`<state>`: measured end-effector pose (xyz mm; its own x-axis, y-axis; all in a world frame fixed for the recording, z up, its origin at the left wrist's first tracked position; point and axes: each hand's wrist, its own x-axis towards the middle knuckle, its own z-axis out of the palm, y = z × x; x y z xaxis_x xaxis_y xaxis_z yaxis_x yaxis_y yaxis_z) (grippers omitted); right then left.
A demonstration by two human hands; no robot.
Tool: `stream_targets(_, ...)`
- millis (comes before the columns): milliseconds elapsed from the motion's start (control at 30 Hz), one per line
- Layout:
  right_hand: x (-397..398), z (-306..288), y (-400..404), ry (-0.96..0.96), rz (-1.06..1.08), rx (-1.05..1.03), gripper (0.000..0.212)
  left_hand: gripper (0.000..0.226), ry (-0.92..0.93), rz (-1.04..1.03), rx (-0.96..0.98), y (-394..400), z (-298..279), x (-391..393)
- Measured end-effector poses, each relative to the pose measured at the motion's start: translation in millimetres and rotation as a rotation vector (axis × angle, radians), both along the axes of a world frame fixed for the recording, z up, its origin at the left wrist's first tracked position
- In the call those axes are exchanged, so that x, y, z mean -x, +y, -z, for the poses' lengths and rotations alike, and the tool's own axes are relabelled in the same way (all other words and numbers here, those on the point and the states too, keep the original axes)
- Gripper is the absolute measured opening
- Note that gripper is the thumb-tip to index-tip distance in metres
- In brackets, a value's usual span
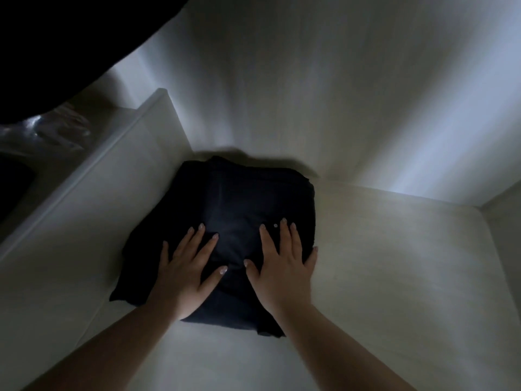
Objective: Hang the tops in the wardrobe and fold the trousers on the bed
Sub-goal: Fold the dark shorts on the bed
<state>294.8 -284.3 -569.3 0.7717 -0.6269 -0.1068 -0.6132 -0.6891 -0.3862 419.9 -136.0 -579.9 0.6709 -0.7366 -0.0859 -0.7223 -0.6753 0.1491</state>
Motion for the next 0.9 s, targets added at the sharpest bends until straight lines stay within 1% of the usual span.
stream_targets(100,-15.7,0.3,-2.1,-0.017,0.03,-0.002,0.07,0.086,-0.009,0.025,-0.088,-7.8,2.3,-25.9)
stream_targets(200,-28.1,0.6,-8.5,-0.017,0.048,-0.013,0.07,0.087,-0.011,0.056,-0.134,-16.4,2.2,-43.2)
stream_targets(467,-34.2,4.2,-10.9,-0.012,0.065,0.034,0.07,0.086,-0.007,0.07,-0.091,-20.7,3.7,-48.3)
stream_targets(600,-35.4,7.7,-10.5,-0.049,0.07,0.076,0.069,0.087,0.017,0.068,-0.054,-22.1,4.8,-52.2)
stream_targets(700,-32.2,8.5,-13.2,-0.065,0.043,0.08,0.068,0.082,0.047,0.053,-0.081,-24.5,0.4,-51.3)
stream_targets(800,-11.6,0.6,-18.8,0.008,-0.061,0.135,0.067,0.068,-0.087,0.029,-0.101,-29.3,-13.3,-38.6)
stream_targets(833,-0.3,-4.7,-20.8,0.048,-0.104,0.158,0.066,0.062,-0.077,0.004,-0.07,-31.4,-20.4,-30.2)
stream_targets(867,11.4,-12.0,-21.8,0.081,-0.14,0.156,0.066,0.054,0.023,-0.04,0.015,-32.7,-28.5,-20.3)
stream_targets(900,23.7,-22.5,-21.9,0.101,-0.169,0.121,0.065,0.046,0.214,-0.106,0.146,-32.4,-38.6,-7.2)
